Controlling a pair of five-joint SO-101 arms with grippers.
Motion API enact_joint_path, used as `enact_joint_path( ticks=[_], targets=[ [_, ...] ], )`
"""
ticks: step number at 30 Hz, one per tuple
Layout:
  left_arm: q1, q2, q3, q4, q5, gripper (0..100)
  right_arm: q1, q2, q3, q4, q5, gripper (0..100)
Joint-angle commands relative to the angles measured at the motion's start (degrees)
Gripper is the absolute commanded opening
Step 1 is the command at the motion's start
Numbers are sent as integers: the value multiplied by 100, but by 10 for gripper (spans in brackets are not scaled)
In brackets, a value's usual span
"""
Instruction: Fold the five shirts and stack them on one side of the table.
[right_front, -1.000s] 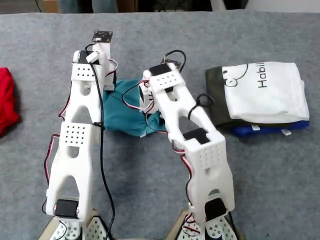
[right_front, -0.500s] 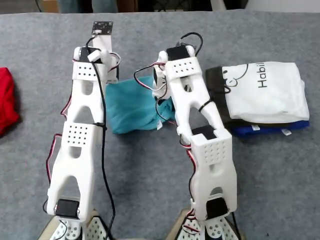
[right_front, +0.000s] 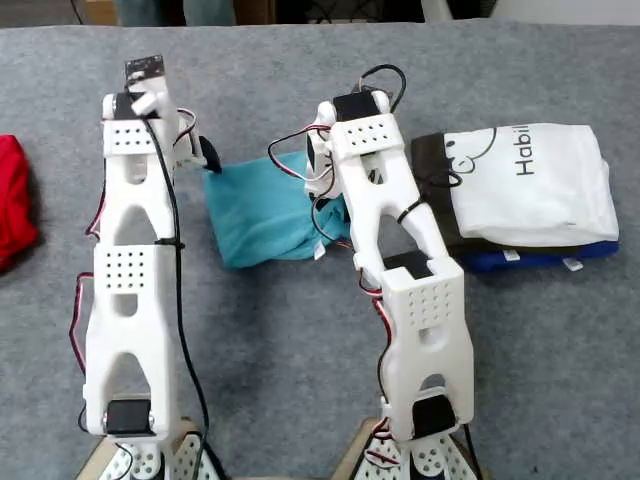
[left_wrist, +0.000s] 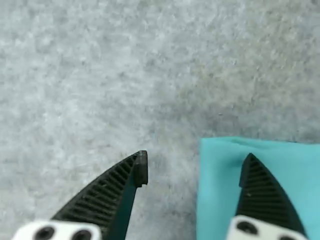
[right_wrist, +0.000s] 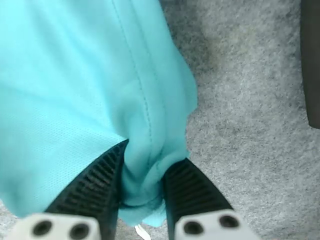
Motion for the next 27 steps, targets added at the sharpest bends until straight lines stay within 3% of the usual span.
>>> enact_joint_path(
  ticks=[1,5,10,13,21,27],
  targets=[
    [119,-686,637,44,-62,315,88,-48,-295,53,0,14],
    [418,-756,1200,26,-18,313,97,-48,-295,44,0,14],
    [365,-457,1411,-677,905,310,123,-48,-286,-26,18,14],
    [303,-114,1393,-818,1037,306,167,-48,-286,-9,44,14],
    [646,176,963,-791,985,86,246,-48,-277,26,53,14],
    [796,176,954,-818,686,46,246,-48,-286,26,53,14]
  ],
)
